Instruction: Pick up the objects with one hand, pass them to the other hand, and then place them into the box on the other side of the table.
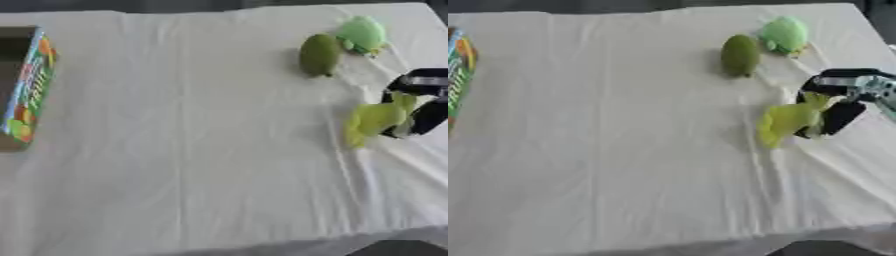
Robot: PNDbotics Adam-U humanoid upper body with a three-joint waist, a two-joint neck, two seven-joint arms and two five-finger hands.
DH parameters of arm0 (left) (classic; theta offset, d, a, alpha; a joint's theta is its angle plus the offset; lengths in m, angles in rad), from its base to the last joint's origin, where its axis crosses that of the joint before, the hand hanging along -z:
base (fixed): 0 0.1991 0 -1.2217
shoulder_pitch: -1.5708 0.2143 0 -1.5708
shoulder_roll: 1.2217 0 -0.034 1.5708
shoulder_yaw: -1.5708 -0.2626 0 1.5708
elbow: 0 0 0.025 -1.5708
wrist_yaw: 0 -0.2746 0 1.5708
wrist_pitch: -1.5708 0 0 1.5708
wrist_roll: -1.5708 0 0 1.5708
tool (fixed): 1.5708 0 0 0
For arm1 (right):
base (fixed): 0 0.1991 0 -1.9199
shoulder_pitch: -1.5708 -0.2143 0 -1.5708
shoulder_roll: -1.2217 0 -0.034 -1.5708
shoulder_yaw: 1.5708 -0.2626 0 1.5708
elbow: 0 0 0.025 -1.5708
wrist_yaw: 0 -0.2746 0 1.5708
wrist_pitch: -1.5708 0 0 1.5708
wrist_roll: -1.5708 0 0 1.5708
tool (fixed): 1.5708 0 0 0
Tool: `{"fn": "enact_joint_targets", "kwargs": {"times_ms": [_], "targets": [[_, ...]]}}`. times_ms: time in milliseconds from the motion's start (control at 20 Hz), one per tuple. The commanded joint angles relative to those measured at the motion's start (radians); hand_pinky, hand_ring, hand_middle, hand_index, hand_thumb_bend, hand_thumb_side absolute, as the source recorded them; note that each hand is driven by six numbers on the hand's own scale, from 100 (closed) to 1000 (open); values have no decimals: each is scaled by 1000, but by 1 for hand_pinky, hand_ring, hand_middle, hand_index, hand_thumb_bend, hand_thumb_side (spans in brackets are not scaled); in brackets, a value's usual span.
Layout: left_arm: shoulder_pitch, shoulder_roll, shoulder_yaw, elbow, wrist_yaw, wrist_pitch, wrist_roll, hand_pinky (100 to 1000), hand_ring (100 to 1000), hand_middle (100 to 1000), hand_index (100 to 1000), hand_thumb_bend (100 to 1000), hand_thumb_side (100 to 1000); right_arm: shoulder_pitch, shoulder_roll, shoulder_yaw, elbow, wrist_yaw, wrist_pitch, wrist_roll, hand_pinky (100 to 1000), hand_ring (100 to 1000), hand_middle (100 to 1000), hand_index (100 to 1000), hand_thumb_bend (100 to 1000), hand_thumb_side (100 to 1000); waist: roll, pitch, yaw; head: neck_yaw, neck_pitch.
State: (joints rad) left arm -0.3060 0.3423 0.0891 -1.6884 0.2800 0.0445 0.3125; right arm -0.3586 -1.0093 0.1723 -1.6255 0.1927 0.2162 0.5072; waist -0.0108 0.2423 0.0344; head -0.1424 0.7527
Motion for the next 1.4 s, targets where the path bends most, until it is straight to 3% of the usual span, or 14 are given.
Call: {"fn": "enact_joint_targets", "kwargs": {"times_ms": [50,450,900,1400], "targets": [[-6,29,8,-13,-1,-2,4,627,908,767,791,542,582,-2,-26,-48,-40,-33,33,-76,790,613,425,461,344,100,1,-13,-3,-2,-15],[-22,30,0,-30,-4,-5,-5,628,909,769,792,542,575,-18,62,-42,-112,-110,115,-287,783,588,423,467,326,100,8,-14,-6,-17,-38],[-109,94,-74,-87,-17,15,-88,632,908,771,796,537,552,-67,179,5,-120,-111,128,-364,768,573,417,463,289,100,19,-24,-3,-26,-33],[-323,255,-238,-171,-10,129,-309,640,898,767,797,556,526,-109,294,57,-132,-120,131,-409,760,557,411,459,260,100,30,-38,6,-39,-29]]}}
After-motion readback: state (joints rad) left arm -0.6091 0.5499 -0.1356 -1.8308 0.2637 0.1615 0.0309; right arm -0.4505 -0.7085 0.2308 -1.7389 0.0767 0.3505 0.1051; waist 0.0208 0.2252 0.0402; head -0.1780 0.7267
